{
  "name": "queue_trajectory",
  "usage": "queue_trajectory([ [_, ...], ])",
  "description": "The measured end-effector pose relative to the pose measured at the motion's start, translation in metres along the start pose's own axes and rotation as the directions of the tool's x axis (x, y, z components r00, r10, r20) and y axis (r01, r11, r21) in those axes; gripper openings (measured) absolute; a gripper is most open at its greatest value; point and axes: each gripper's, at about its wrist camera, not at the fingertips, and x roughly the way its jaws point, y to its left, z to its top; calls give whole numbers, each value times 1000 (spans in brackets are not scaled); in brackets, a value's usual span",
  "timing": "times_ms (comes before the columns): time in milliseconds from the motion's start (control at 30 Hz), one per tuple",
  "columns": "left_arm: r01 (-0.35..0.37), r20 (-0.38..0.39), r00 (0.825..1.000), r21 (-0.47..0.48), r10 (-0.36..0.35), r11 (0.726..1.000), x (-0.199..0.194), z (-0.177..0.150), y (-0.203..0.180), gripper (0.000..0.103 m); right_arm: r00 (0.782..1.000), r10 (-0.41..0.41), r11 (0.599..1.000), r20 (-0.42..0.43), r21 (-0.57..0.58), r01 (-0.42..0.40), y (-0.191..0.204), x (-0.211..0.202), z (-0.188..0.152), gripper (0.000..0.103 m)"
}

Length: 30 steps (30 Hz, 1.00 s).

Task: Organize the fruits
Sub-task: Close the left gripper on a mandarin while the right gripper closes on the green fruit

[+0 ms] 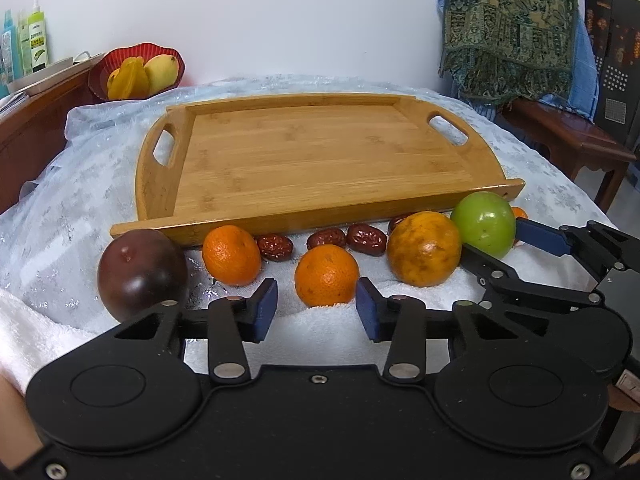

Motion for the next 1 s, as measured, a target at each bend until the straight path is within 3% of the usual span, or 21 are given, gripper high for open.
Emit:
queue_trajectory([
  [467,-2,20,1000,23,1,1000,16,-2,-11,46,999,-33,999,-6,-33,33,8,9,2,76],
  [633,0,43,999,28,-1,1000,21,-6,-12,46,1000,1,1000,-6,22,-1,6,4,1,70],
  [1000,-17,150,989,26,13,1000,33,-25,-12,46,1000,18,990,4,143,-18,-1,4,-1,67],
])
